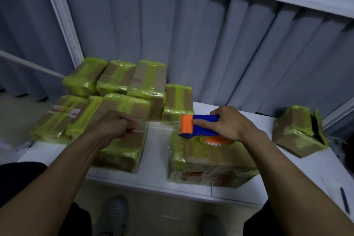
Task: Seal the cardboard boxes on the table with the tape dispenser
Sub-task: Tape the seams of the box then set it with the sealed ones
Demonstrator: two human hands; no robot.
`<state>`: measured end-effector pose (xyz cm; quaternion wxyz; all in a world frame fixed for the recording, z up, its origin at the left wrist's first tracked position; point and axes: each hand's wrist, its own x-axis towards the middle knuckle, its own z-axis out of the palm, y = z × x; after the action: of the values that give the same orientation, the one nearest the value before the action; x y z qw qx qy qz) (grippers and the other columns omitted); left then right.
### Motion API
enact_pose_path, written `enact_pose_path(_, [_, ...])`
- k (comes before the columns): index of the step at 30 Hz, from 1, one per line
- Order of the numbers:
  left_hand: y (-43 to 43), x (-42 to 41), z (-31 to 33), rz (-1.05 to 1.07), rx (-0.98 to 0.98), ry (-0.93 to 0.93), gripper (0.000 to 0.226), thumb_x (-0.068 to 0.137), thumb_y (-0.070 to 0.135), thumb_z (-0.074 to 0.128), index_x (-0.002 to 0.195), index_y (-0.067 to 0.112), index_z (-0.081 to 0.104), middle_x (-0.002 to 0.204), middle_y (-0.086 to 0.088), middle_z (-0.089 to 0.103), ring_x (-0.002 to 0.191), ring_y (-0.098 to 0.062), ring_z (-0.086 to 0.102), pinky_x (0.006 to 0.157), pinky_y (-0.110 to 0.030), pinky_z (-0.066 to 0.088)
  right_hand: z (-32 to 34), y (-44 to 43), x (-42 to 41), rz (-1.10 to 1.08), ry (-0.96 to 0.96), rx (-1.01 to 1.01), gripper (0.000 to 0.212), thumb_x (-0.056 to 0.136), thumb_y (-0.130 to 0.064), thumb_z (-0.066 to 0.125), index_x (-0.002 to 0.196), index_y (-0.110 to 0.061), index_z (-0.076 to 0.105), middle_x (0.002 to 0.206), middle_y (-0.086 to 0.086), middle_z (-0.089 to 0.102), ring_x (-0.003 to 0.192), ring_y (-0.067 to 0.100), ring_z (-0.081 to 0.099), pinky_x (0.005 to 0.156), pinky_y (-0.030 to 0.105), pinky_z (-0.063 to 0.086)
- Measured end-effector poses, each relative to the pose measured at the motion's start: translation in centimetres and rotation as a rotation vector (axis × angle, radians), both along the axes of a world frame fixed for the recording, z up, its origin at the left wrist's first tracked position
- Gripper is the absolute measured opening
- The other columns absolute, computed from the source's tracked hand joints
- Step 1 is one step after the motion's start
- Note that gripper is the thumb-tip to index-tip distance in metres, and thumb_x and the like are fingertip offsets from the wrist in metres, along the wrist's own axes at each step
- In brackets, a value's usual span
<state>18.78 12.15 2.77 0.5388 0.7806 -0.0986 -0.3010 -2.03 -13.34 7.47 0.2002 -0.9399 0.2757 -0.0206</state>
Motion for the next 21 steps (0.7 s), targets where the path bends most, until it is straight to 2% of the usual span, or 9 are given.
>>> enact_pose_path(4, [-0.9, -0.8, -1.0, 0.001, 0.016, -0.004, 0.008, 0.086, 0.000, 0.072, 0.082, 0.006, 0.071, 0.068, -0.008, 0.069, 0.049, -0.005, 0.062, 0.045, -0.015, 0.046, -0.1, -0.3, -0.2, -0.017, 0.026, -0.031, 0.073, 0.069, -0.095, 0.055, 0.070, -0.023, 0.070, 0.065, -0.004, 0.065, 0.065, 0.011, 0.064, 0.060, 0.031, 0.050])
enact_pose_path(6, [-1.6, -1.3, -1.5, -0.010, 0.005, -0.011, 0.011, 0.087, -0.001, 0.070, 0.079, 0.006, 0.070, 0.076, -0.013, 0.070, 0.055, -0.008, 0.064, 0.049, -0.017, 0.048, 0.0, -0.7, -0.6, -0.038, 0.049, -0.030, 0.070, 0.069, -0.093, 0.057, 0.070, -0.024, 0.068, 0.066, -0.005, 0.064, 0.064, 0.009, 0.063, 0.058, 0.026, 0.043])
enact_pose_path(8, [-2.6, -2.3, -2.1, -0.020, -0.017, -0.024, 0.007, 0.087, -0.003, 0.070, 0.080, 0.000, 0.070, 0.078, -0.014, 0.067, 0.062, -0.013, 0.062, 0.046, -0.015, 0.048, 0.0, -1.3, -1.1, -0.059, 0.086, -0.044, 0.073, 0.066, -0.096, 0.056, 0.070, -0.024, 0.067, 0.065, -0.005, 0.064, 0.065, 0.010, 0.063, 0.059, 0.026, 0.044])
enact_pose_path(10, [-3.4, -3.5, -2.9, -0.038, -0.005, -0.040, 0.005, 0.087, 0.000, 0.071, 0.083, -0.002, 0.071, 0.073, -0.012, 0.065, 0.059, -0.011, 0.062, 0.043, -0.014, 0.044, -0.1, -1.8, -1.6, -0.078, 0.123, -0.066, 0.073, 0.063, -0.097, 0.056, 0.066, -0.024, 0.064, 0.064, -0.004, 0.062, 0.065, 0.012, 0.063, 0.060, 0.028, 0.045])
enact_pose_path(12, [-4.1, -4.1, -4.0, -0.049, 0.007, -0.031, 0.008, 0.088, 0.005, 0.073, 0.080, 0.002, 0.071, 0.071, -0.010, 0.066, 0.059, -0.011, 0.064, 0.053, -0.021, 0.048, -0.2, -2.1, -2.1, -0.094, 0.139, -0.081, 0.071, 0.064, -0.094, 0.060, 0.064, -0.024, 0.062, 0.063, -0.004, 0.061, 0.066, 0.013, 0.062, 0.060, 0.029, 0.045])
enact_pose_path(14, [-4.4, -4.3, -4.7, -0.031, -0.018, -0.003, 0.011, 0.087, 0.006, 0.074, 0.077, 0.005, 0.070, 0.072, -0.010, 0.067, 0.066, -0.016, 0.066, 0.071, -0.036, 0.054, -0.3, -2.1, -2.4, -0.102, 0.131, -0.080, 0.068, 0.066, -0.092, 0.062, 0.062, -0.024, 0.060, 0.061, -0.005, 0.059, 0.064, 0.012, 0.060, 0.059, 0.028, 0.042])
enact_pose_path(16, [-4.6, -4.3, -5.2, -0.005, -0.027, -0.002, 0.013, 0.087, 0.006, 0.074, 0.075, 0.007, 0.069, 0.073, -0.011, 0.067, 0.073, -0.023, 0.066, 0.081, -0.046, 0.055, -0.4, -1.9, -2.5, -0.096, 0.120, -0.095, 0.066, 0.068, -0.090, 0.062, 0.060, -0.025, 0.058, 0.059, -0.005, 0.057, 0.061, 0.012, 0.058, 0.057, 0.028, 0.040])
enact_pose_path(19, [-5.0, -4.9, -6.0, 0.016, 0.006, -0.054, 0.017, 0.089, 0.009, 0.071, 0.073, 0.011, 0.066, 0.072, -0.009, 0.067, 0.076, -0.026, 0.066, 0.071, -0.037, 0.052, -0.6, -2.0, -2.3, -0.088, 0.132, -0.103, 0.068, 0.067, -0.092, 0.060, 0.065, -0.024, 0.062, 0.062, -0.005, 0.060, 0.065, 0.012, 0.060, 0.059, 0.028, 0.042])
enact_pose_path(21, [-5.3, -5.5, -6.5, 0.018, 0.020, -0.085, 0.013, 0.091, 0.009, 0.068, 0.078, 0.009, 0.066, 0.071, -0.008, 0.066, 0.070, -0.022, 0.065, 0.061, -0.029, 0.046, -0.7, -2.2, -2.1, -0.091, 0.142, -0.103, 0.068, 0.067, -0.092, 0.060, 0.068, -0.024, 0.063, 0.065, -0.005, 0.061, 0.067, 0.012, 0.061, 0.059, 0.029, 0.042])
